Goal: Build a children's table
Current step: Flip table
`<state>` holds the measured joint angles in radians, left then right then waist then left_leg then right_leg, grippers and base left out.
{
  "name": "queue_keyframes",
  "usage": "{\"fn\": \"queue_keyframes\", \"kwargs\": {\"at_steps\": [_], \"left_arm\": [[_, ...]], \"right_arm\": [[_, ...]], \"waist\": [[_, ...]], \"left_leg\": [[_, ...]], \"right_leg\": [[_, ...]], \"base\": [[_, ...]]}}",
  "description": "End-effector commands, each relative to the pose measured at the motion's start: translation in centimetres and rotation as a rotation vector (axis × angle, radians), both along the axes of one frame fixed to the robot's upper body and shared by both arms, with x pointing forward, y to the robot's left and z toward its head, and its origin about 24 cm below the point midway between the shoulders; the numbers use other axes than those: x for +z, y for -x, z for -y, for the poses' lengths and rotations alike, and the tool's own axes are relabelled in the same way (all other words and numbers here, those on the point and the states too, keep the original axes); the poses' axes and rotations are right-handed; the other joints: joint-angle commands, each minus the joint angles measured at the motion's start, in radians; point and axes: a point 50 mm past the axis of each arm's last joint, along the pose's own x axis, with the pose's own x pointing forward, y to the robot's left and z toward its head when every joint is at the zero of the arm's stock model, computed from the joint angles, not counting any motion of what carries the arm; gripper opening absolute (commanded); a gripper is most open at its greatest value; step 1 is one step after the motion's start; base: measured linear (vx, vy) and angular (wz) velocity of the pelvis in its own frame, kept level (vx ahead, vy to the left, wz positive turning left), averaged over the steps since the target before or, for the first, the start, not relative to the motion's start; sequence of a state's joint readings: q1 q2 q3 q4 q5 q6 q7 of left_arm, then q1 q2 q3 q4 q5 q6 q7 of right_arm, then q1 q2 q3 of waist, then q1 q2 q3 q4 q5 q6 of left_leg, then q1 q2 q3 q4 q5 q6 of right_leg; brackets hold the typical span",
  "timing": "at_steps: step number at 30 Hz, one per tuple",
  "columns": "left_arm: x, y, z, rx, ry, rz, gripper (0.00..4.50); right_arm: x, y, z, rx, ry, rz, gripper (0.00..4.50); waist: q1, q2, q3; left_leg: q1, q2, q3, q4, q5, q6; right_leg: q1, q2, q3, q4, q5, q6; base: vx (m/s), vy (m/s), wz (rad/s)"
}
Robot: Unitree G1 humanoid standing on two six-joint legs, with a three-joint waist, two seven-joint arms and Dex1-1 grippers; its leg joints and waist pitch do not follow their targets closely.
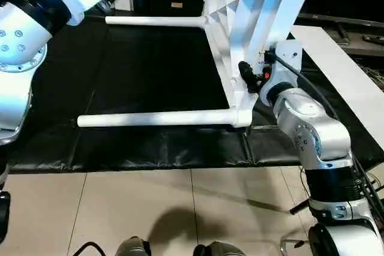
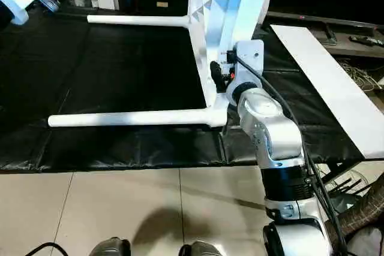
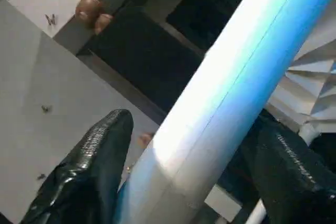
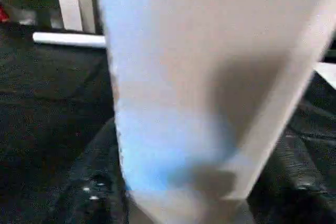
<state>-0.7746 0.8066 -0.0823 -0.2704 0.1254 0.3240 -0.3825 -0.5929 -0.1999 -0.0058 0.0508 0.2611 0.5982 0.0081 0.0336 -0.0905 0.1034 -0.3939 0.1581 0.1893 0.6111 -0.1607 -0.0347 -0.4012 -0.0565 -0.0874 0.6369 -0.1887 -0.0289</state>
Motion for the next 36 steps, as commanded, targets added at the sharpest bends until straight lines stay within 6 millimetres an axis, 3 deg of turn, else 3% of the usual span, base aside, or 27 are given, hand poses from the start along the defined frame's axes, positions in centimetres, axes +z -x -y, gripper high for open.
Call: {"fn": "queue_keyframes", "kwargs": {"at_steps": [1,3,8,12,13,14,15,17,22,24,25,26,27,28,29,30,32,34,35,36], "left_arm": [[-1.4,-0.4,0.5,-0.034,-0.003,-0.09,3.24],[-1.5,-0.4,0.4,-0.021,-0.013,-0.091,3.13],[-1.3,-0.6,0.2,0.007,-0.02,-0.077,2.91],[-1.0,-0.9,0.0,-0.021,0.082,-0.094,2.77],[-1.1,-0.9,0.1,-0.049,0.145,-0.107,2.76],[-1.3,-1.0,0.1,-0.067,0.209,-0.127,2.75],[-1.3,-1.0,0.1,-0.067,0.209,-0.127,2.72],[-1.8,-1.1,0.1,-0.072,0.264,-0.151,2.72],[-4.4,-1.2,-0.2,-0.06,0.385,-0.218,2.72],[-5.3,-1.2,-0.4,-0.054,0.438,-0.238,2.69],[-7.7,-1.0,-0.8,-0.028,0.539,-0.302,2.69],[-8.1,-1.0,-0.9,-0.021,0.55,-0.311,2.65],[-8.8,-0.9,-1.0,-0.004,0.561,-0.324,2.65],[-9.6,-0.8,-1.2,0.014,0.583,-0.342,2.62],[-10.3,-0.7,-1.4,0.03,0.602,-0.354,2.62],[-11.1,-0.6,-1.5,0.048,0.621,-0.369,2.53],[-12.3,-0.5,-1.7,0.073,0.673,-0.393,2.47],[-13.6,-0.6,-1.9,0.104,0.718,-0.419,2.35],[-14.5,-0.7,-2.2,0.128,0.735,-0.43,2.33],[-15.0,-0.8,-2.5,0.148,0.735,-0.438,2.29]], "right_arm": [[0.0,-0.2,0.6,-0.023,-0.002,0.007,2.4],[-0.1,-0.3,0.5,-0.018,-0.008,0.003,2.28],[-0.3,-0.3,0.4,-0.012,-0.015,-0.005,2.06],[0.0,-0.4,0.7,-0.015,0.024,0.01,2.03],[0.6,-0.5,1.3,-0.016,0.07,0.032,2.02],[1.3,-0.7,1.9,-0.01,0.11,0.052,2.02],[1.3,-0.7,1.9,-0.01,0.11,0.052,2.02],[3.2,-0.9,3.3,0.007,0.197,0.096,2.02],[8.6,-1.5,6.5,0.005,0.337,0.177,2.02],[10.1,-1.5,7.3,0.006,0.382,0.197,2.02],[13.4,-1.4,8.6,0.001,0.444,0.245,2.02],[13.8,-1.4,8.7,0.001,0.451,0.253,2.02],[14.5,-1.3,8.8,0.017,0.459,0.26,2.02],[15.2,-1.2,8.8,0.046,0.466,0.269,2.36],[15.7,-1.1,8.7,0.074,0.469,0.278,2.36],[16.2,-0.9,8.5,0.108,0.484,0.284,2.7],[16.7,-0.8,7.9,0.186,0.513,0.292,2.73],[16.9,-0.7,7.1,0.259,0.541,0.31,3.01],[17.0,-0.8,6.8,0.288,0.547,0.32,3.12],[17.1,-0.9,6.7,0.303,0.557,0.338,3.17]], "waist": [[-0.005,0.036,-0.083],[-0.004,0.032,-0.083],[-0.004,0.036,-0.082],[-0.002,0.043,-0.084],[-0.001,0.041,-0.084],[0.002,0.046,-0.084],[0.002,0.043,-0.084],[0.006,0.04,-0.085],[0.008,0.038,-0.088],[0.008,0.037,-0.088],[0.005,0.034,-0.086],[0.005,0.034,-0.086],[0.003,0.033,-0.079],[0.001,0.033,-0.078],[-0.002,0.034,-0.075],[-0.005,0.03,-0.073],[-0.016,0.029,-0.069],[-0.031,0.032,-0.059],[-0.037,0.046,-0.055],[-0.047,0.044,-0.054]], "left_leg": [[0.037,0.075,-0.043,-0.069,-0.317,-0.125],[0.037,0.076,-0.043,-0.07,-0.32,-0.121],[0.035,0.075,-0.044,-0.07,-0.313,-0.111],[0.034,0.073,-0.042,-0.068,-0.306,-0.104],[0.034,0.072,-0.041,-0.067,-0.301,-0.1],[0.039,0.072,-0.039,-0.066,-0.304,-0.097],[0.039,0.072,-0.038,-0.064,-0.3,-0.094],[0.028,0.068,-0.034,-0.059,-0.25,-0.06],[0.015,0.062,-0.023,-0.048,-0.169,0.002],[0.016,0.061,-0.021,-0.044,-0.169,0.013],[0.016,0.06,-0.02,-0.04,-0.178,0.019],[0.019,0.064,-0.022,-0.04,-0.183,0.025],[0.025,0.063,-0.019,-0.038,-0.217,0.03],[0.02,0.06,-0.021,-0.037,-0.222,0.031],[0.026,0.061,-0.023,-0.036,-0.26,0.024],[0.029,0.059,-0.023,-0.035,-0.276,0.022],[0.038,0.06,-0.032,-0.034,-0.35,0.006],[0.063,0.057,-0.04,-0.024,-0.456,-0.017],[0.082,0.058,-0.05,-0.02,-0.528,-0.037],[0.086,0.058,-0.054,-0.021,-0.568,-0.043]], "right_leg": [[0.029,-0.097,0.075,-0.088,-0.32,-0.098],[0.028,-0.098,0.075,-0.089,-0.33,-0.096],[0.028,-0.097,0.075,-0.089,-0.342,-0.092],[0.029,-0.098,0.075,-0.09,-0.343,-0.094],[0.03,-0.097,0.075,-0.091,-0.344,-0.093],[0.027,-0.095,0.074,-0.094,-0.346,-0.093],[0.029,-0.095,0.074,-0.092,-0.34,-0.097],[0.041,-0.097,0.074,-0.09,-0.329,-0.104],[0.045,-0.093,0.073,-0.091,-0.335,-0.106],[0.045,-0.091,0.071,-0.094,-0.347,-0.106],[0.043,-0.093,0.069,-0.095,-0.374,-0.107],[0.044,-0.093,0.065,-0.098,-0.394,-0.114],[0.03,-0.089,0.066,-0.105,-0.434,-0.104],[0.034,-0.091,0.064,-0.106,-0.456,-0.094],[0.028,-0.09,0.06,-0.113,-0.518,-0.075],[0.025,-0.09,0.058,-0.119,-0.549,-0.06],[0.016,-0.089,0.05,-0.131,-0.637,-0.025],[-0.007,-0.089,0.032,-0.156,-0.741,0.002],[-0.015,-0.088,0.017,-0.168,-0.767,0.016],[-0.016,-0.084,0.007,-0.174,-0.762,0.017]], "base": [[0.0,0.0,0.0],[0.0,0.0,0.0],[0.0,0.0,0.0],[0.0,0.0,0.0],[0.0,0.0,0.0],[0.0,0.0,0.0],[0.0,0.0,0.0],[0.0,0.0,0.0],[0.0,0.0,0.0],[0.0,0.0,0.0],[0.0,0.0,0.0],[0.0,0.0,0.0],[0.0,0.0,0.0],[0.0,0.0,0.0],[0.0,0.0,0.0],[0.0,0.0,0.0],[0.0,0.0,0.0],[-0.074,0.021,0.01],[-0.068,0.033,0.03],[-0.038,0.054,0.04]]}}
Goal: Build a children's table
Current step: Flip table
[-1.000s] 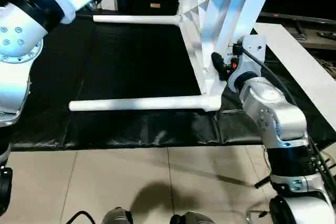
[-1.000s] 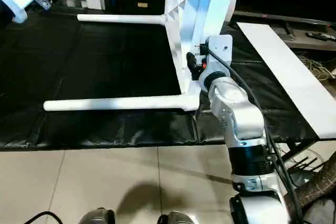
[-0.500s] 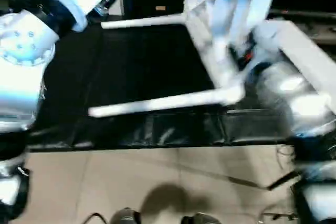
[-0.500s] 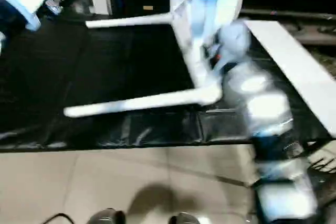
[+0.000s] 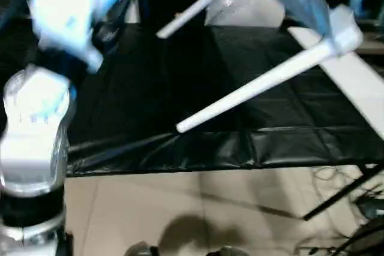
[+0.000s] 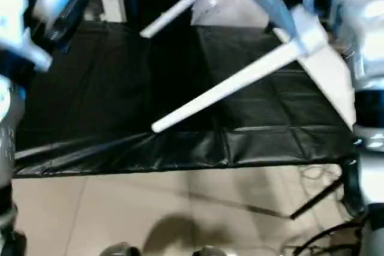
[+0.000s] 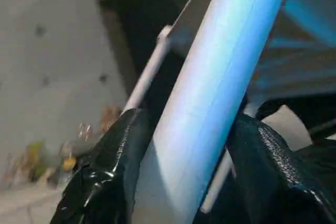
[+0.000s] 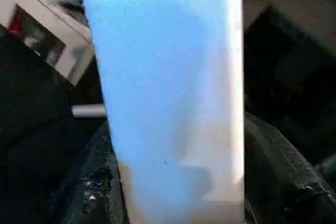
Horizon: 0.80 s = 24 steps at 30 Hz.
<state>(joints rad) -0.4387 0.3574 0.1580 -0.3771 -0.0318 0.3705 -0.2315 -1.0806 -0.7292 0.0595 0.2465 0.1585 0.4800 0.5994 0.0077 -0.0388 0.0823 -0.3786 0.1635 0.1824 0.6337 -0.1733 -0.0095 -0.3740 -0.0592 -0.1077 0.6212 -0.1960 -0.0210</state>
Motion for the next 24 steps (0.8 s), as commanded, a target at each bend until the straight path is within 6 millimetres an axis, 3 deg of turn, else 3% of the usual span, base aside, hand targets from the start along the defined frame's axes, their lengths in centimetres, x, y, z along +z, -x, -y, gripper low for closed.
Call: {"fn": "queue_keyframes", "kwargs": {"at_steps": [1,2,3,4,5,6,7,8,9,10,11,12,13,14,15,16,17,18,19,20,22,24], "left_arm": [[-6.8,-1.7,-1.7,0.098,0.064,-0.319,2.25],[-6.8,-1.7,-1.7,0.1,0.063,-0.32,2.2],[-7.1,-1.7,-1.8,0.11,0.072,-0.332,2.14],[-7.3,-1.7,-1.9,0.114,0.084,-0.338,2.06],[-7.3,-1.7,-1.9,0.114,0.084,-0.338,2.06],[-7.4,-1.6,-1.8,0.105,0.077,-0.341,1.98],[-7.5,-1.6,-1.7,0.101,0.072,-0.343,1.98],[-7.5,-1.6,-1.6,0.097,0.068,-0.345,1.79],[-7.5,-1.6,-1.6,0.097,0.068,-0.345,1.72],[-7.6,-1.5,-1.3,0.079,0.05,-0.346,1.67],[-7.6,-1.5,-1.3,0.079,0.05,-0.346,1.6],[-7.6,-1.5,-1.2,0.072,0.04,-0.346,1.6],[-7.6,-1.5,-1.2,0.068,0.033,-0.345,1.57],[-7.6,-1.5,-1.3,0.073,0.028,-0.344,1.57],[-7.6,-1.4,-1.4,0.076,0.022,-0.347,1.56],[-7.7,-1.3,-1.5,0.079,0.017,-0.35,1.56],[-7.7,-1.3,-1.6,0.079,0.013,-0.354,1.56],[-7.7,-1.3,-1.6,0.078,0.013,-0.355,1.55],[-7.8,-1.1,-1.8,0.081,0.007,-0.364,1.55],[-7.8,-1.1,-1.8,0.081,0.007,-0.364,1.55],[-7.9,-1.1,-2.0,0.084,0.001,-0.371,1.55],[-8.1,-0.9,-2.3,0.091,-0.007,-0.383,1.55]], "right_arm": [[-0.2,-0.1,-0.1,0.051,0.037,-0.005,3.31],[-0.2,-0.1,-0.1,0.052,0.038,-0.003,3.44],[-0.4,0.0,0.0,0.066,0.059,0.007,3.53],[-0.7,0.2,0.1,0.1,0.088,0.023,3.57],[-0.7,0.2,0.1,0.103,0.089,0.024,3.57],[-0.8,0.6,0.2,0.132,0.096,0.044,3.63],[-0.8,0.8,0.3,0.139,0.097,0.051,3.88],[-0.8,0.9,0.3,0.144,0.098,0.057,3.88],[-0.8,0.9,0.3,0.144,0.098,0.057,3.99],[-1.1,1.5,0.5,0.188,0.114,0.064,3.99],[-1.1,1.6,0.5,0.189,0.114,0.064,4.08],[-0.8,1.8,0.7,0.208,0.07,0.085,4.08],[-0.6,2.0,0.8,0.221,0.036,0.101,4.34],[-0.3,2.2,0.8,0.232,-0.008,0.127,4.34],[0.1,2.5,1.0,0.242,-0.085,0.174,4.45],[0.4,2.8,1.2,0.248,-0.151,0.215,4.48],[0.6,3.1,1.5,0.25,-0.224,0.251,4.48],[0.6,3.1,1.6,0.251,-0.24,0.259,4.49],[0.5,3.5,2.2,0.234,-0.35,0.29,4.5],[0.5,3.5,2.2,0.234,-0.35,0.29,4.5],[-0.1,3.5,2.8,0.2,-0.424,0.289,4.5],[-1.5,3.7,3.5,0.154,-0.507,0.266,4.5]], "waist": [[-0.033,-0.004,-0.03],[-0.041,0.002,-0.028],[-0.054,0.01,-0.031],[-0.012,0.041,-0.033],[0.004,0.034,-0.033],[0.015,0.015,-0.041],[-0.001,-0.038,-0.045],[0.001,-0.013,-0.044],[-0.002,-0.029,-0.038],[0.029,0.033,-0.043],[0.01,0.043,-0.037],[-0.001,0.07,-0.046],[0.004,0.07,-0.045],[0.001,0.062,-0.038],[0.005,0.071,-0.032],[0.002,0.06,-0.025],[0.006,0.063,-0.024],[0.005,0.062,-0.023],[0.001,0.054,-0.026],[0.006,0.047,-0.028],[0.011,0.045,-0.027],[0.009,0.046,-0.018]], "left_leg": [[0.075,0.06,-0.062,-0.053,-0.647,-0.087],[0.077,0.066,-0.071,-0.062,-0.698,-0.099],[0.051,0.087,-0.09,-0.103,-0.796,-0.123],[-0.033,0.114,-0.059,-0.226,-0.926,-0.155],[-0.037,0.104,-0.028,-0.241,-0.923,-0.156],[-0.014,0.086,-0.006,-0.219,-0.855,-0.147],[0.086,0.023,-0.024,0.014,-0.582,-0.125],[0.04,-0.014,-0.098,0.122,-0.169,-0.042],[-0.019,-0.017,-0.108,0.111,-0.101,-0.037],[0.013,0.038,-0.114,0.006,-0.226,-0.088],[0.028,0.064,-0.121,-0.033,-0.402,-0.12],[0.033,0.091,-0.145,-0.076,-0.633,-0.177],[0.038,0.091,-0.134,-0.093,-0.68,-0.164],[0.04,0.083,-0.118,-0.1,-0.698,-0.149],[0.038,0.076,-0.116,-0.1,-0.712,-0.147],[0.042,0.065,-0.104,-0.095,-0.733,-0.138],[0.038,0.061,-0.109,-0.09,-0.719,-0.139],[0.037,0.063,-0.109,-0.092,-0.716,-0.139],[0.031,0.062,-0.11,-0.095,-0.69,-0.133],[0.022,0.056,-0.101,-0.095,-0.604,-0.103],[0.018,0.051,-0.085,-0.087,-0.472,-0.055],[0.012,0.053,-0.08,-0.089,-0.432,-0.033]], "right_leg": [[-0.036,-0.076,0.009,-0.16,-0.737,0.018],[-0.031,-0.071,-0.001,-0.155,-0.707,0.015],[0.005,-0.064,-0.006,-0.114,-0.6,-0.005],[0.076,-0.035,0.005,0.087,-0.252,-0.064],[0.069,-0.023,0.014,0.116,-0.23,-0.06],[0.047,-0.03,0.046,0.107,-0.308,-0.061],[-0.078,-0.147,0.102,-0.119,-0.863,-0.025],[-0.047,-0.207,0.158,-0.155,-1.005,-0.042],[0.014,-0.199,0.14,-0.136,-0.948,-0.055],[0.005,-0.13,0.087,-0.096,-0.694,-0.104],[-0.028,-0.079,0.069,-0.065,-0.531,-0.115],[-0.01,-0.048,0.059,-0.02,-0.236,-0.136],[-0.006,-0.051,0.052,-0.019,-0.095,-0.151],[-0.004,-0.059,0.052,-0.037,-0.113,-0.147],[-0.005,-0.066,0.055,-0.046,-0.155,-0.14],[-0.01,-0.078,0.06,-0.072,-0.271,-0.127],[-0.005,-0.09,0.06,-0.081,-0.34,-0.118],[-0.003,-0.091,0.059,-0.086,-0.356,-0.113],[0.008,-0.09,0.056,-0.086,-0.347,-0.108],[0.013,-0.099,0.065,-0.089,-0.335,-0.109],[0.013,-0.115,0.071,-0.098,-0.354,-0.127],[0.011,-0.112,0.066,-0.104,-0.411,-0.128]], "base": [[-0.038,0.054,0.04],[-0.043,0.069,-0.04],[0.0,0.0,0.0],[-0.121,0.066,-0.09],[-0.117,0.033,0.09],[-0.117,0.033,0.09],[0.0,0.0,0.0],[0.015,-0.006,-0.28],[0.025,0.015,-0.18],[0.0,0.0,0.0],[-0.053,0.038,0.12],[-0.088,0.054,0.09],[-0.088,0.054,0.09],[-0.045,0.063,0.07],[-0.039,0.052,-0.02],[-0.039,0.052,-0.02],[0.0,0.0,0.0],[-0.027,0.054,-0.13],[-0.027,0.054,-0.13],[0.0,0.0,0.0],[0.0,0.0,0.0],[0.0,0.0,0.0]]}}
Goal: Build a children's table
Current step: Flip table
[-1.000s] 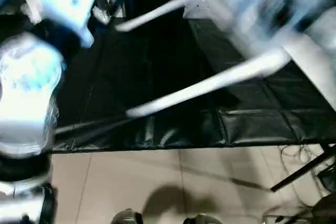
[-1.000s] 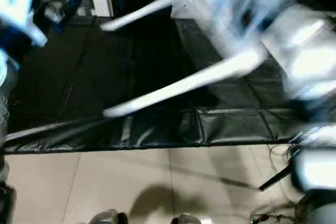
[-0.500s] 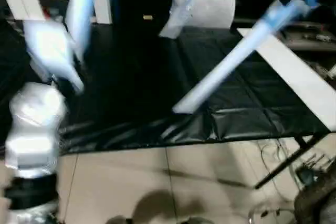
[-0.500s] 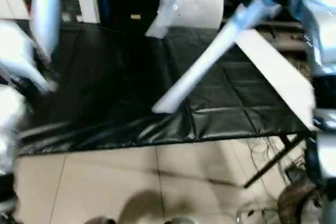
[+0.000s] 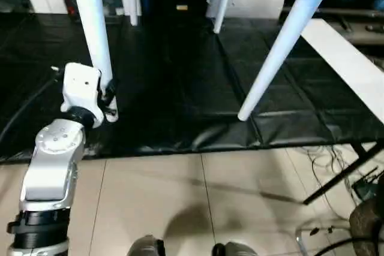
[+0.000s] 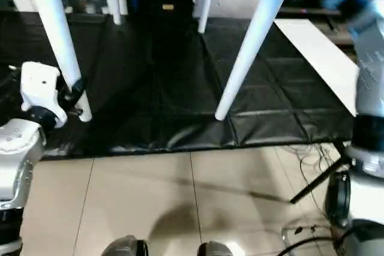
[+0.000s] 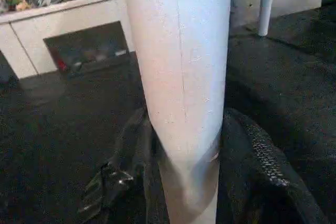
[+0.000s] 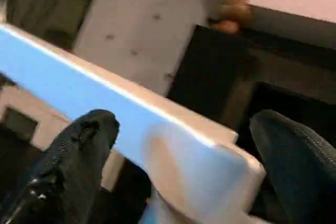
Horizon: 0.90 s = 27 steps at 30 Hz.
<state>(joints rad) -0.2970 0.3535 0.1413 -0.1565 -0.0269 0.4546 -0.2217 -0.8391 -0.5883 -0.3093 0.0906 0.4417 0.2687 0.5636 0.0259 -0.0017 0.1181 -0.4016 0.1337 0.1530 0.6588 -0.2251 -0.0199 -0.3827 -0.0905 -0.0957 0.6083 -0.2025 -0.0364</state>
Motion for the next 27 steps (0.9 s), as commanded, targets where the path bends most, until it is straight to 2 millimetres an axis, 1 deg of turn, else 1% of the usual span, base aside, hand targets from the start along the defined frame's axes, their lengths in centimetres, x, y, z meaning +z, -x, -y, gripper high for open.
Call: {"fn": "queue_keyframes", "kwargs": {"at_steps": [1,2,3,4,5,6,7,8,9,10,11,12,13,14,16,17,18,19,20,21,22,23,24,25,27], "left_arm": [[1.0,0.3,0.2,-0.037,-0.049,0.037,1.55],[0.7,0.4,-0.1,-0.021,-0.041,0.027,1.55],[0.6,0.5,-0.3,-0.009,-0.035,0.019,1.55],[0.3,0.7,-0.5,0.002,-0.035,0.009,1.55],[0.0,1.0,-0.7,0.021,-0.027,-0.003,1.55],[-0.1,1.0,-0.7,0.023,-0.026,-0.005,1.55],[-0.4,1.3,-0.9,0.04,-0.018,-0.016,1.55],[-0.7,1.6,-1.0,0.051,-0.011,-0.024,1.55],[-1.1,1.8,-1.2,0.06,-0.003,-0.034,1.55],[-1.3,2.0,-1.2,0.063,0.001,-0.04,1.55],[-1.5,2.1,-1.2,0.064,0.003,-0.046,1.55],[-1.6,2.1,-1.2,0.065,0.003,-0.048,1.55],[-1.9,2.1,-1.2,0.07,0.003,-0.054,1.55],[-1.9,2.1,-1.2,0.073,0.003,-0.056,1.55],[-2.0,2.1,-1.2,0.081,0.005,-0.059,1.55],[-2.1,2.2,-1.4,0.095,0.007,-0.062,1.55],[-2.2,2.2,-1.5,0.114,0.009,-0.066,1.55],[-2.2,2.2,-1.5,0.115,0.009,-0.066,1.55],[-2.3,2.3,-1.6,0.122,0.009,-0.067,1.55],[-2.4,2.3,-1.6,0.127,0.008,-0.069,1.55],[-2.5,2.4,-1.7,0.131,0.007,-0.072,1.55],[-2.6,2.4,-1.7,0.139,0.006,-0.074,1.55],[-2.6,2.4,-1.7,0.139,0.005,-0.074,1.55],[-2.7,2.5,-1.7,0.145,0.003,-0.076,1.55],[-2.8,2.6,-1.8,0.154,-0.001,-0.077,1.55]], "right_arm": [[-0.8,0.4,0.5,-0.015,-0.061,-0.023,4.5],[-2.0,0.5,0.3,0.0,-0.078,-0.058,4.5],[-2.8,0.6,0.2,0.011,-0.089,-0.083,4.5],[-3.6,0.7,0.1,0.016,-0.09,-0.112,4.5],[-4.6,0.8,-0.1,0.023,-0.094,-0.145,4.5],[-4.8,0.8,-0.1,0.023,-0.095,-0.149,4.5],[-5.7,0.9,-0.2,0.032,-0.103,-0.182,4.5],[-6.5,1.0,-0.4,0.048,-0.116,-0.215,4.5],[-7.4,1.1,-0.5,0.055,-0.123,-0.242,4.5],[-8.1,1.1,-0.7,0.062,-0.131,-0.276,4.5],[-9.2,0.9,-1.0,0.062,-0.112,-0.316,4.5],[-9.5,0.7,-1.2,0.058,-0.105,-0.329,4.5],[-11.0,0.1,-1.9,0.05,-0.074,-0.391,4.5],[-11.4,0.0,-2.2,0.051,-0.067,-0.406,4.5],[-11.8,-0.5,-2.9,0.045,-0.046,-0.417,4.5],[-12.1,-1.0,-3.6,0.042,-0.026,-0.421,4.5],[-12.4,-1.5,-4.5,0.039,0.002,-0.425,4.5],[-12.4,-1.6,-4.5,0.039,0.003,-0.425,4.5],[-12.4,-1.9,-4.8,0.037,0.012,-0.425,4.5],[-12.5,-2.5,-5.0,0.029,0.017,-0.424,4.5],[-12.4,-3.2,-5.2,0.009,0.009,-0.419,4.5],[-12.3,-3.8,-5.2,-0.011,0.001,-0.414,4.5],[-12.3,-3.9,-5.2,-0.012,0.0,-0.414,4.5],[-12.0,-4.7,-5.1,-0.039,-0.01,-0.407,4.5],[-11.8,-5.4,-4.9,-0.059,-0.027,-0.406,4.5]], "waist": [[-0.008,0.011,-0.055],[-0.009,0.016,-0.051],[-0.009,0.012,-0.053],[-0.01,0.012,-0.052],[-0.012,0.012,-0.051],[-0.012,0.009,-0.05],[-0.012,0.009,-0.05],[-0.013,0.009,-0.048],[-0.014,0.001,-0.047],[-0.015,0.007,-0.047],[-0.016,0.008,-0.046],[-0.017,0.011,-0.045],[-0.018,0.011,-0.045],[-0.023,0.01,-0.042],[-0.023,0.011,-0.041],[-0.024,0.014,-0.041],[-0.026,0.014,-0.04],[-0.029,0.012,-0.041],[-0.026,0.013,-0.041],[-0.027,0.006,-0.042],[-0.03,0.007,-0.042],[-0.03,0.01,-0.041],[-0.029,0.008,-0.044],[-0.029,0.01,-0.042],[-0.027,0.01,-0.045]], "left_leg": [[0.045,0.085,-0.048,-0.112,-0.392,-0.025],[0.043,0.085,-0.05,-0.115,-0.399,-0.027],[0.044,0.086,-0.049,-0.117,-0.393,-0.024],[0.044,0.086,-0.05,-0.118,-0.392,-0.023],[0.04,0.085,-0.049,-0.119,-0.386,-0.019],[0.039,0.085,-0.049,-0.119,-0.375,-0.017],[0.041,0.085,-0.047,-0.118,-0.359,-0.009],[0.04,0.085,-0.045,-0.118,-0.34,0.0],[0.038,0.086,-0.043,-0.119,-0.329,0.006],[0.038,0.086,-0.045,-0.119,-0.317,0.01],[0.037,0.087,-0.044,-0.121,-0.312,0.014],[0.042,0.089,-0.044,-0.123,-0.324,0.007],[0.041,0.089,-0.045,-0.123,-0.335,0.002],[0.038,0.087,-0.046,-0.125,-0.356,-0.007],[0.04,0.087,-0.047,-0.125,-0.375,-0.018],[0.043,0.089,-0.049,-0.126,-0.391,-0.028],[0.042,0.088,-0.049,-0.128,-0.395,-0.031],[0.036,0.089,-0.052,-0.129,-0.403,-0.039],[0.04,0.091,-0.05,-0.13,-0.403,-0.039],[0.044,0.091,-0.047,-0.129,-0.4,-0.038],[0.036,0.089,-0.048,-0.13,-0.389,-0.035],[0.034,0.09,-0.047,-0.13,-0.38,-0.034],[0.036,0.092,-0.047,-0.129,-0.382,-0.034],[0.042,0.091,-0.042,-0.129,-0.386,-0.037],[0.04,0.092,-0.04,-0.129,-0.377,-0.032]], "right_leg": [[0.013,-0.082,0.054,-0.097,-0.441,-0.102],[0.014,-0.08,0.051,-0.097,-0.449,-0.099],[0.015,-0.08,0.053,-0.1,-0.444,-0.092],[0.015,-0.08,0.052,-0.1,-0.444,-0.093],[0.017,-0.079,0.052,-0.1,-0.447,-0.095],[0.018,-0.08,0.052,-0.1,-0.444,-0.094],[0.015,-0.081,0.055,-0.102,-0.444,-0.099],[0.016,-0.081,0.056,-0.103,-0.443,-0.1],[0.016,-0.081,0.056,-0.104,-0.445,-0.099],[0.017,-0.081,0.056,-0.101,-0.446,-0.103],[0.015,-0.079,0.056,-0.104,-0.444,-0.101],[0.011,-0.077,0.056,-0.103,-0.437,-0.104],[0.01,-0.075,0.055,-0.101,-0.433,-0.106],[0.013,-0.076,0.054,-0.102,-0.45,-0.104],[0.009,-0.077,0.056,-0.103,-0.464,-0.099],[0.006,-0.078,0.057,-0.102,-0.466,-0.099],[0.006,-0.076,0.057,-0.102,-0.463,-0.099],[0.01,-0.077,0.056,-0.096,-0.456,-0.102],[0.007,-0.078,0.06,-0.099,-0.449,-0.096],[0.003,-0.079,0.062,-0.1,-0.443,-0.1],[0.01,-0.08,0.062,-0.095,-0.433,-0.113],[0.008,-0.081,0.063,-0.093,-0.423,-0.122],[0.007,-0.082,0.062,-0.091,-0.42,-0.126],[0.001,-0.079,0.065,-0.092,-0.412,-0.131],[0.005,-0.078,0.066,-0.089,-0.385,-0.14]], "base": [[0.0,0.0,0.0],[0.0,0.0,0.0],[0.0,0.0,0.0],[0.0,0.0,0.0],[0.0,0.0,0.0],[0.0,0.0,0.0],[0.0,0.0,0.0],[0.0,0.0,0.0],[0.0,0.0,0.0],[0.0,0.0,0.0],[0.0,0.0,0.0],[0.0,0.0,0.0],[0.0,0.0,0.0],[0.0,0.0,0.0],[0.0,0.0,0.0],[0.0,0.0,0.0],[0.0,0.0,0.0],[0.0,0.0,0.0],[0.0,0.0,0.0],[0.0,0.0,0.0],[0.0,0.0,0.0],[0.0,0.0,0.0],[0.0,0.0,0.0],[0.0,0.0,0.0],[0.0,0.0,0.0]]}}
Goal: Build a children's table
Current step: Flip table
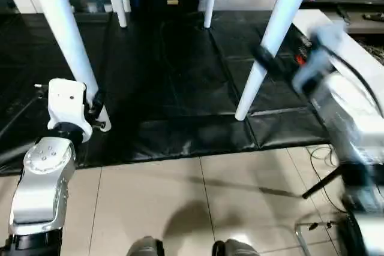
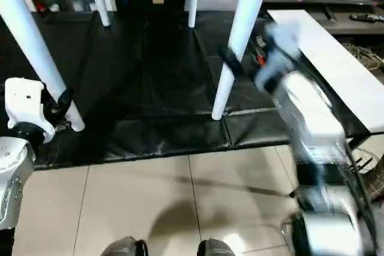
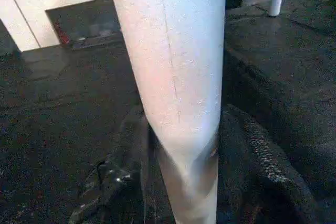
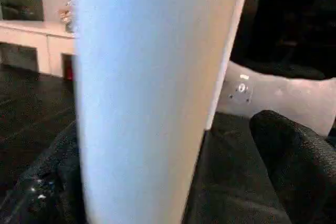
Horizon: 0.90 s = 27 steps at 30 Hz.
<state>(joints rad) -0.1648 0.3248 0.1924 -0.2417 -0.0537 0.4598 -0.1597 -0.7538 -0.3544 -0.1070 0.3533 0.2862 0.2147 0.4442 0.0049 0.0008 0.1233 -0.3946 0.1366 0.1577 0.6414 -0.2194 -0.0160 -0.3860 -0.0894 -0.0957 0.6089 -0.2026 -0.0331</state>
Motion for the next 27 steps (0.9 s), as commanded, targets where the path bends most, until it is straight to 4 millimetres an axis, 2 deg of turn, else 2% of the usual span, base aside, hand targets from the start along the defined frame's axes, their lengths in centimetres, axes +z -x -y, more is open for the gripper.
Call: {"fn": "queue_keyframes", "kwargs": {"at_steps": [1,4,5,8,9,10,12,13,15,16,17,18,19,20,21,22,23,24,25,26,27], "left_arm": [[-1.2,0.2,-0.4,0.052,-0.048,-0.062,1.55],[-1.4,0.4,-0.4,0.056,-0.049,-0.067,1.55],[-1.5,0.5,-0.3,0.06,-0.049,-0.069,1.55],[-1.7,0.8,-0.1,0.064,-0.043,-0.072,1.55],[-1.9,1.0,0.1,0.066,-0.04,-0.073,1.55],[-2.2,1.3,0.3,0.071,-0.035,-0.079,1.55],[-2.4,1.7,0.8,0.04,0.037,-0.067,1.55],[-2.5,1.8,0.9,0.03,0.061,-0.063,2.11],[-2.6,2.1,1.2,0.008,0.108,-0.051,2.25],[-2.7,2.4,1.4,-0.026,0.142,-0.033,2.25],[-2.7,2.7,1.5,-0.045,0.158,-0.019,2.46],[-2.9,3.1,1.4,-0.046,0.148,-0.005,2.46],[-2.9,3.3,1.2,-0.042,0.134,0.002,2.46],[-3.0,3.7,1.2,-0.042,0.132,0.017,2.46],[-3.2,4.5,1.0,-0.035,0.145,0.046,2.54],[-3.4,4.9,0.8,-0.028,0.152,0.058,2.54],[-3.5,5.3,0.7,-0.02,0.153,0.065,2.72],[-3.6,5.6,0.6,-0.016,0.163,0.08,2.72],[-3.7,6.0,0.5,-0.019,0.179,0.097,2.83],[-3.7,6.3,0.4,-0.022,0.19,0.109,2.94],[-3.7,6.8,0.4,-0.033,0.236,0.131,2.94]], "right_arm": [[-0.2,-0.8,0.8,-0.056,0.002,-0.005,4.5],[-0.6,-1.6,0.9,-0.068,0.039,-0.014,4.5],[-0.9,-1.7,0.9,-0.07,0.053,-0.02,4.5],[-1.4,-1.8,0.8,-0.065,0.061,-0.016,4.5],[-1.6,-1.6,0.4,-0.021,0.047,-0.006,4.5],[-1.8,-1.2,-0.2,0.032,0.029,-0.002,4.5],[-2.2,-0.3,-1.0,0.112,0.01,0.013,4.5],[-2.4,0.1,-1.2,0.136,0.003,0.014,4.5],[-2.8,0.6,-1.2,0.147,-0.012,0.02,4.5],[-3.2,1.1,-0.9,0.133,-0.028,0.027,4.5],[-3.5,1.5,-0.6,0.112,-0.031,0.035,4.5],[-3.8,2.1,-0.3,0.092,-0.032,0.052,4.5],[-3.9,2.4,-0.1,0.081,-0.03,0.067,4.5],[-4.0,3.1,0.1,0.058,-0.049,0.091,4.5],[-4.5,4.6,0.4,0.031,-0.063,0.128,4.5],[-4.8,5.4,0.4,0.025,-0.061,0.141,4.5],[-5.1,6.1,0.4,0.016,-0.055,0.154,4.5],[-5.4,6.8,0.5,0.012,-0.062,0.157,4.5],[-5.8,7.6,0.5,0.009,-0.069,0.162,4.5],[-6.0,8.1,0.5,0.007,-0.074,0.165,4.5],[-6.3,9.0,0.6,0.001,-0.08,0.169,4.5]], "waist": [[-0.004,0.008,-0.051],[-0.007,0.008,-0.053],[-0.008,0.005,-0.055],[-0.005,0.007,-0.056],[-0.006,0.006,-0.057],[-0.005,0.004,-0.058],[-0.004,0.004,-0.058],[-0.003,0.002,-0.061],[0.001,0.0,-0.067],[0.004,-0.001,-0.069],[0.005,-0.002,-0.072],[0.007,-0.001,-0.075],[0.011,0.004,-0.082],[0.011,0.005,-0.083],[0.014,0.003,-0.081],[0.021,0.008,-0.073],[0.024,0.011,-0.07],[0.023,0.009,-0.068],[0.024,0.017,-0.06],[0.023,0.016,-0.052],[0.025,0.024,-0.043]], "left_leg": [[0.032,0.09,-0.044,-0.113,-0.369,-0.031],[0.023,0.092,-0.044,-0.114,-0.341,-0.023],[0.022,0.092,-0.044,-0.114,-0.34,-0.021],[0.023,0.095,-0.04,-0.113,-0.323,-0.013],[0.021,0.096,-0.04,-0.114,-0.318,-0.011],[0.014,0.099,-0.04,-0.114,-0.288,0.008],[0.014,0.102,-0.039,-0.115,-0.271,0.02],[0.017,0.103,-0.037,-0.116,-0.261,0.026],[0.024,0.1,-0.027,-0.112,-0.197,0.054],[0.018,0.098,-0.024,-0.11,-0.147,0.074],[0.013,0.099,-0.024,-0.107,-0.109,0.088],[0.014,0.099,-0.023,-0.105,-0.075,0.102],[0.017,0.098,-0.022,-0.096,0.014,0.14],[0.013,0.096,-0.022,-0.09,0.086,0.185],[0.012,0.097,-0.019,-0.089,0.094,0.203],[0.01,0.102,-0.019,-0.092,0.073,0.222],[0.01,0.107,-0.021,-0.097,0.042,0.219],[0.012,0.107,-0.02,-0.101,0.013,0.215],[0.011,0.109,-0.022,-0.11,-0.06,0.19],[0.012,0.111,-0.021,-0.12,-0.153,0.15],[0.014,0.111,-0.022,-0.127,-0.212,0.124]], "right_leg": [[0.01,-0.079,0.067,-0.087,-0.363,-0.148],[0.017,-0.08,0.067,-0.078,-0.318,-0.169],[0.019,-0.08,0.066,-0.078,-0.318,-0.173],[0.019,-0.081,0.069,-0.078,-0.291,-0.182],[0.021,-0.081,0.069,-0.075,-0.281,-0.185],[0.028,-0.084,0.07,-0.073,-0.255,-0.188],[0.028,-0.084,0.071,-0.074,-0.234,-0.191],[0.028,-0.082,0.071,-0.073,-0.213,-0.195],[0.025,-0.077,0.073,-0.068,-0.133,-0.221],[0.031,-0.08,0.075,-0.063,-0.086,-0.227],[0.035,-0.081,0.075,-0.058,-0.049,-0.228],[0.036,-0.081,0.074,-0.054,-0.014,-0.23],[0.031,-0.076,0.073,-0.043,0.089,-0.238],[0.029,-0.072,0.071,-0.035,0.168,-0.252],[0.027,-0.072,0.07,-0.038,0.176,-0.253],[0.025,-0.076,0.071,-0.044,0.155,-0.244],[0.026,-0.077,0.069,-0.045,0.122,-0.238],[0.025,-0.073,0.068,-0.051,0.088,-0.236],[0.025,-0.074,0.068,-0.059,0.006,-0.233],[0.023,-0.074,0.071,-0.072,-0.093,-0.217],[0.02,-0.074,0.072,-0.079,-0.159,-0.206]], "base": [[0.0,0.0,0.0],[0.0,0.0,0.0],[0.0,0.0,0.0],[0.0,0.0,0.0],[0.0,0.0,0.0],[0.0,0.0,0.0],[0.028,0.0,0.0],[0.055,-0.001,-0.01],[0.025,-0.001,0.01],[0.0,0.0,0.0],[0.053,-0.011,-0.02],[0.053,-0.015,-0.01],[0.053,-0.015,-0.01],[0.0,0.0,0.0],[0.0,0.0,0.0],[0.0,0.0,0.0],[0.0,0.0,0.0],[0.0,0.0,0.0],[0.0,0.0,0.0],[0.0,0.0,0.0],[0.0,0.0,0.0]]}}
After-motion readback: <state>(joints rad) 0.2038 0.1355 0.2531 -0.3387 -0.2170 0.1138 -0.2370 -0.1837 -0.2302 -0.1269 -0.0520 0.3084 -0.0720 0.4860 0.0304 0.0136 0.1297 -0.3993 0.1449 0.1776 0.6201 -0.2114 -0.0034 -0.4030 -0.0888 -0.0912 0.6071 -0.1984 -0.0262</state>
